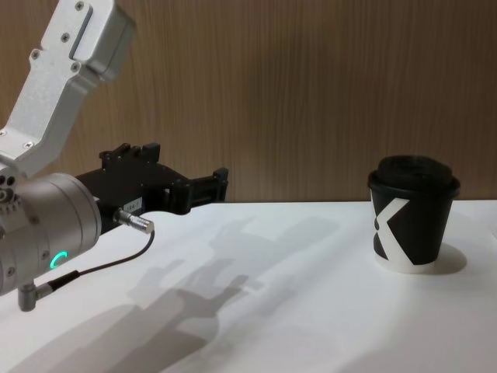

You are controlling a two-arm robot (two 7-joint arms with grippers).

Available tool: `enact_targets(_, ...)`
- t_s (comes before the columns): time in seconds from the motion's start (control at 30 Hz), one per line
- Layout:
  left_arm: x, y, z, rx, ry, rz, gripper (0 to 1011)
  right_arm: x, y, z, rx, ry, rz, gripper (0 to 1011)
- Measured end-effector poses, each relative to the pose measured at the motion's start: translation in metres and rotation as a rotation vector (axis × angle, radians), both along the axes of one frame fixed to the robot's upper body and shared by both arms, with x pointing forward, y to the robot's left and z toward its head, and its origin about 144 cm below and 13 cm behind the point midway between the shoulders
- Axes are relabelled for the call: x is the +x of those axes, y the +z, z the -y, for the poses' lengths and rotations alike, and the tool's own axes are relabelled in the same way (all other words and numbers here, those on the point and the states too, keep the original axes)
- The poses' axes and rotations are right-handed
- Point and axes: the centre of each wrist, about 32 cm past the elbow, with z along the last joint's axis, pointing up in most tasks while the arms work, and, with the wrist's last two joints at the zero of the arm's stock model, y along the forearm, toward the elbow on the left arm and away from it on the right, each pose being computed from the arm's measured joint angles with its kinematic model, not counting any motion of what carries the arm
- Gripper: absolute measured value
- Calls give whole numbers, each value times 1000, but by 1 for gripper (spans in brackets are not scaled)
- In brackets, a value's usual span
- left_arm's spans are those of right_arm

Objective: Pick up the straw with one hand, pass it to the other hand, and insert it into the cup.

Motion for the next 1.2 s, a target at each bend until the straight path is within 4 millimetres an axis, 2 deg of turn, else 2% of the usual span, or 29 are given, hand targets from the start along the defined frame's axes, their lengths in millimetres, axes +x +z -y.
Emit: enact_targets(1.2,0,0,0,0,0,0,1003,0,0,0,0,0,-2,378)
